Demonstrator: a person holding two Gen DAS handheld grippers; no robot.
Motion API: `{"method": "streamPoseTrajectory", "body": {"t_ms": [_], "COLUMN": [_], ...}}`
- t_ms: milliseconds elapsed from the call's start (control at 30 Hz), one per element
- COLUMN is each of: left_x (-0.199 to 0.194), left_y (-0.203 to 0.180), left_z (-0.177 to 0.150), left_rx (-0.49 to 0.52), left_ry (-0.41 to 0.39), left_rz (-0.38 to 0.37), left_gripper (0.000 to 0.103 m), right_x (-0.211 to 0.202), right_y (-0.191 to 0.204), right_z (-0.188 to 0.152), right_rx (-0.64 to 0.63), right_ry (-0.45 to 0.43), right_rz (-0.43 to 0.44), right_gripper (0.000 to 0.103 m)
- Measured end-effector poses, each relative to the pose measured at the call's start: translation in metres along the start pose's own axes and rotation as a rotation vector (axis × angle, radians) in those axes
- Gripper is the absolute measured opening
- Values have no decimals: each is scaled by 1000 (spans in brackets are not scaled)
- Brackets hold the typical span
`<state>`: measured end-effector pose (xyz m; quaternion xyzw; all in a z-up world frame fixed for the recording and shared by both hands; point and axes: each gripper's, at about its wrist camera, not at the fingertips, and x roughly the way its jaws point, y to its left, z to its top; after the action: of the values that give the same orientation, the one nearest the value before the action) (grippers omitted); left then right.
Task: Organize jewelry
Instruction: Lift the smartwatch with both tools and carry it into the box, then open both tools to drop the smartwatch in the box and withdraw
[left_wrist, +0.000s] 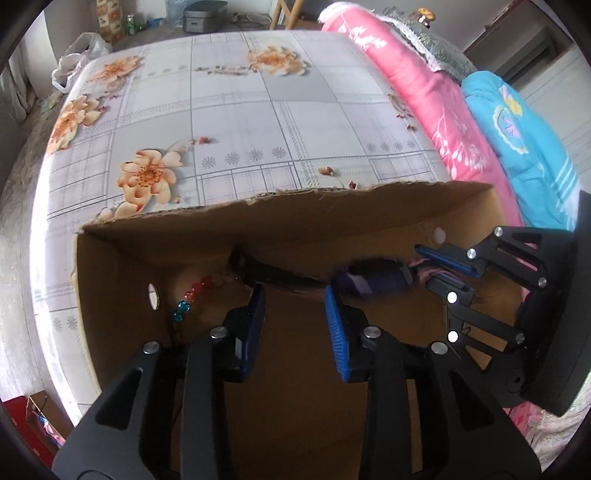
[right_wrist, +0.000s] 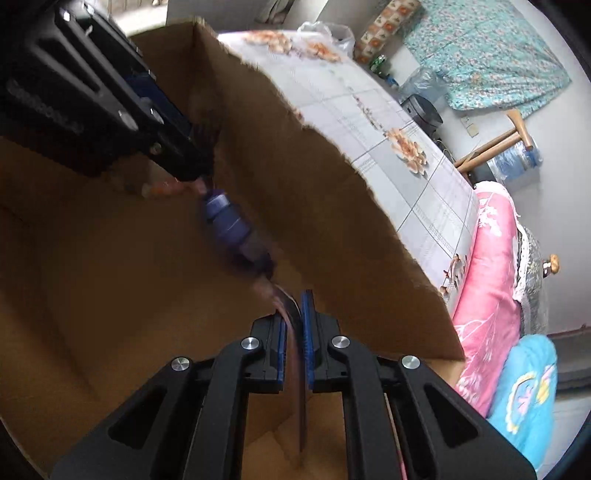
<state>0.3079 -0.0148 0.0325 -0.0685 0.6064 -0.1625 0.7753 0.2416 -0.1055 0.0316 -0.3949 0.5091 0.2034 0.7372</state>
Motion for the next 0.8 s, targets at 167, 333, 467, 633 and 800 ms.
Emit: {"method": "streamPoseTrajectory", "body": {"t_ms": [167, 333, 467, 633, 800], "left_x": [8, -19, -59, -123, -167], "left_y": [4, 2, -1, 5, 24], "left_z": [-2, -12, -23, -57, -113], "left_rx": [-20, -2, 31, 63, 49], "left_ry": [33, -20, -123, -325, -513], "left_rz": [-4, -37, -52, -66, -3], "left_gripper": [34, 34, 35, 41, 46], "right_x": [2, -9, -35, -51, -36], "right_y": [6, 1, -17, -31, -31], "right_z": [4, 0, -7, -15, -3], "right_rx": [-61, -40, 96, 321, 467], "right_ry": [15, 6, -62, -153, -187], "right_rz": [-62, -42, 58, 225, 298], "right_gripper": [9, 9, 9, 9, 9]}}
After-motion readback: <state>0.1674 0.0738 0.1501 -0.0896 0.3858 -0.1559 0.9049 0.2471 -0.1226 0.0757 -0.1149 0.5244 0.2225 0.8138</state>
